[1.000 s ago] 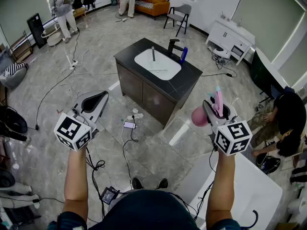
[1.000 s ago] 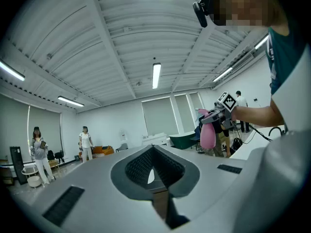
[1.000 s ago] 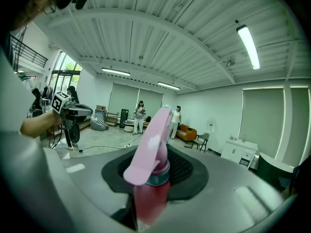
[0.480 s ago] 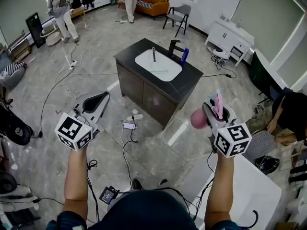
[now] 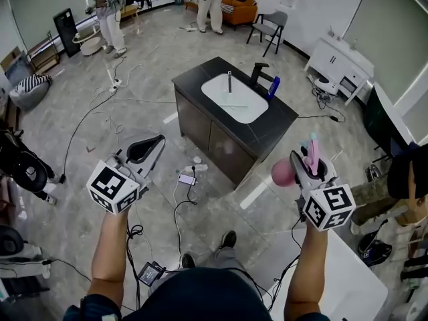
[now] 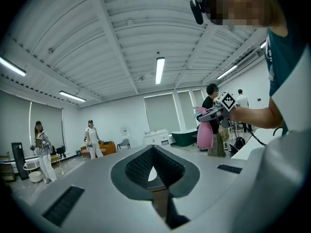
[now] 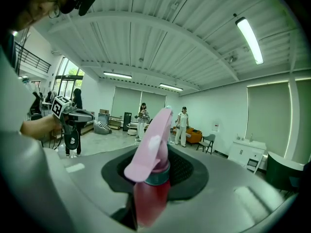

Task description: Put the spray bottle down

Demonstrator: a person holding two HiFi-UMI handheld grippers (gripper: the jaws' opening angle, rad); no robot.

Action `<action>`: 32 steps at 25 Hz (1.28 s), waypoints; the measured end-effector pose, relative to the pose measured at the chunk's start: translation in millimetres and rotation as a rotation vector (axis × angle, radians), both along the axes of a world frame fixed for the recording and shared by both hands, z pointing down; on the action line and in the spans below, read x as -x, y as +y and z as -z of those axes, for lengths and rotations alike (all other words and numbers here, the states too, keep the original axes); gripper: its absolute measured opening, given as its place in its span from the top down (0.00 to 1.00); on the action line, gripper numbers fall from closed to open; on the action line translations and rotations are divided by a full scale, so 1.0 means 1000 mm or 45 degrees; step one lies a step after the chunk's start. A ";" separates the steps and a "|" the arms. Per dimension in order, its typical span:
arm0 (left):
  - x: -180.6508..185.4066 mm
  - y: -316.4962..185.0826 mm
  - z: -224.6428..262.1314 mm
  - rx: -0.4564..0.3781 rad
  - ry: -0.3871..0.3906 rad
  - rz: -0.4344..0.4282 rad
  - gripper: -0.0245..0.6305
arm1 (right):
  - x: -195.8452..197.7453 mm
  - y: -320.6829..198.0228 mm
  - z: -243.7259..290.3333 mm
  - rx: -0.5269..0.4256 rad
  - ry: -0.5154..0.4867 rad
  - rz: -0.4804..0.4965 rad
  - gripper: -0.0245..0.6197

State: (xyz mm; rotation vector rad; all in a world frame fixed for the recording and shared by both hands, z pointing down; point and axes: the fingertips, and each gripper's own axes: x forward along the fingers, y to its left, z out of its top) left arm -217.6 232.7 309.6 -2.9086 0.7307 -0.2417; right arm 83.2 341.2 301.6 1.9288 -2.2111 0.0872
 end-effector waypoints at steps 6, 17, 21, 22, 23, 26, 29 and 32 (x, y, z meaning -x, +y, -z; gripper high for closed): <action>-0.061 -0.039 -0.002 0.003 -0.023 0.088 0.96 | -0.063 -0.064 -0.009 -0.004 -0.031 0.099 0.76; -0.147 -0.080 -0.004 -0.006 -0.053 0.240 0.96 | -0.150 -0.150 -0.014 -0.021 -0.062 0.272 0.76; -0.160 -0.084 -0.003 -0.007 -0.069 0.286 0.96 | -0.167 -0.166 -0.014 -0.026 -0.073 0.315 0.76; -0.163 -0.085 -0.002 -0.007 -0.072 0.296 0.96 | -0.171 -0.170 -0.013 -0.028 -0.075 0.324 0.76; -0.166 -0.086 -0.002 -0.007 -0.075 0.304 0.96 | -0.174 -0.174 -0.013 -0.029 -0.078 0.331 0.76; -0.172 -0.089 -0.002 -0.002 -0.086 0.313 0.96 | -0.180 -0.182 -0.017 -0.028 -0.089 0.343 0.76; -0.172 -0.099 -0.006 -0.002 -0.079 0.319 0.96 | -0.182 -0.193 -0.021 -0.025 -0.094 0.341 0.76; -0.170 -0.116 -0.008 0.002 -0.066 0.313 0.96 | -0.178 -0.204 -0.021 -0.019 -0.092 0.333 0.76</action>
